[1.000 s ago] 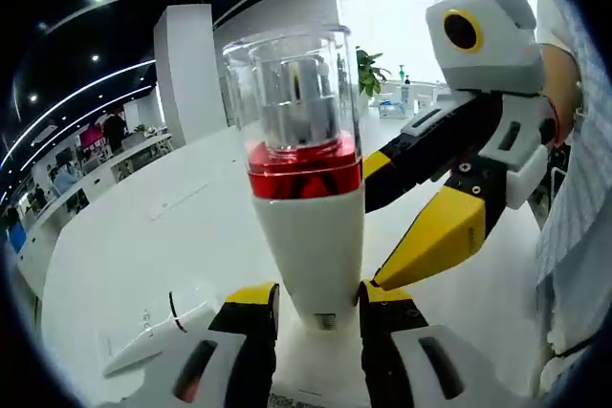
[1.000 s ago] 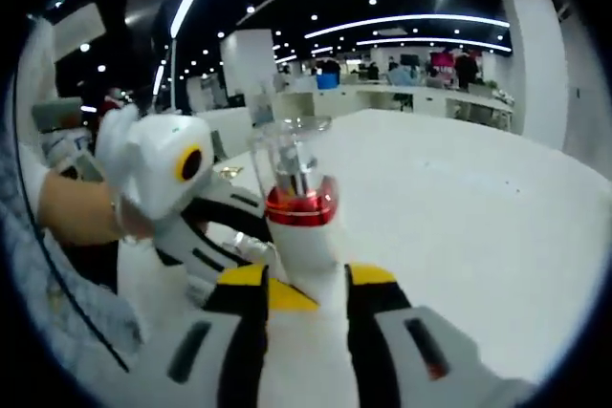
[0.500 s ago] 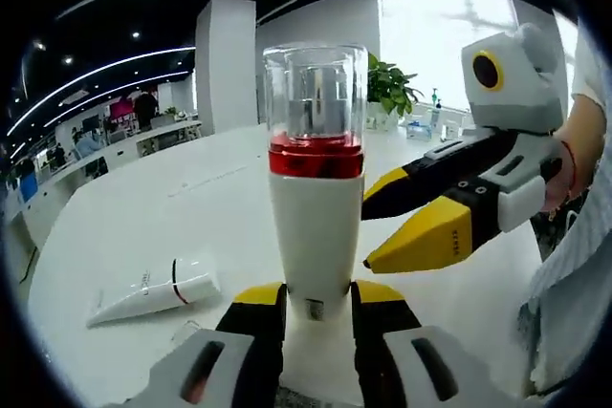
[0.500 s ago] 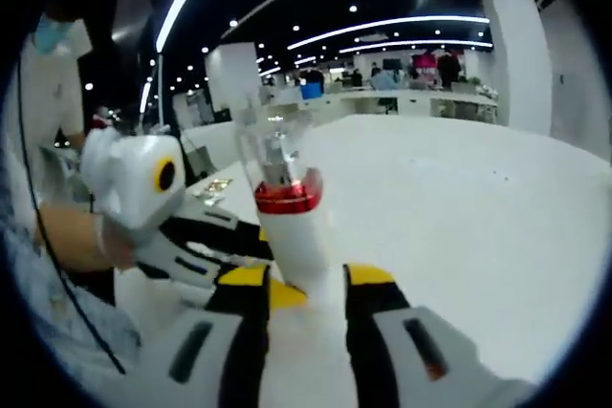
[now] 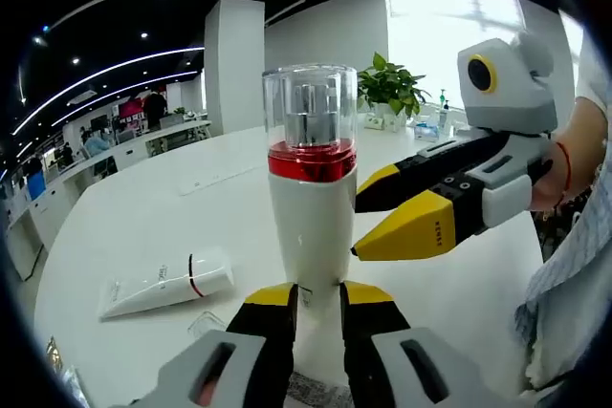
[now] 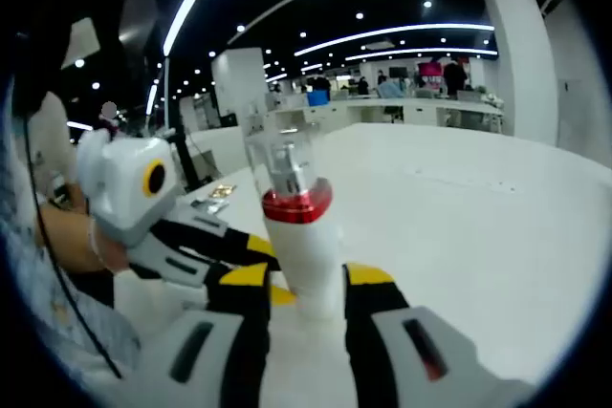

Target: Arrange the skincare products in the storage area until every visible bottle or jar stands upright without overlapping.

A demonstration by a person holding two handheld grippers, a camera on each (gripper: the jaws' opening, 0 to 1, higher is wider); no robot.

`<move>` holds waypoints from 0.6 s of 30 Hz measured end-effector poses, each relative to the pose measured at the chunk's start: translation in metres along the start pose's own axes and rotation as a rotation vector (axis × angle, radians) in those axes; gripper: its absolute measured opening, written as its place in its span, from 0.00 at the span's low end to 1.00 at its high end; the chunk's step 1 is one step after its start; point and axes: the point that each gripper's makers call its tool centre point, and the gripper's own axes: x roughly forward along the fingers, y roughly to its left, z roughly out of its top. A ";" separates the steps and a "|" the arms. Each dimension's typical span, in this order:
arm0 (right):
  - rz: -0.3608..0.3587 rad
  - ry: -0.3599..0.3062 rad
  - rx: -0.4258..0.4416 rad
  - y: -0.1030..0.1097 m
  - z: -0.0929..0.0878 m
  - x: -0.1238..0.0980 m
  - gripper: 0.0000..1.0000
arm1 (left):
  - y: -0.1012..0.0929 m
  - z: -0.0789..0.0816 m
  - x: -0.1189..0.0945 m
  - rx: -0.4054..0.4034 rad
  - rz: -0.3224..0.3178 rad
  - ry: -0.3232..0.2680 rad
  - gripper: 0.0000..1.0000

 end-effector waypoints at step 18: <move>-0.058 0.002 -0.003 -0.016 -0.005 -0.003 0.28 | 0.001 0.005 0.013 0.009 -0.087 -0.023 0.20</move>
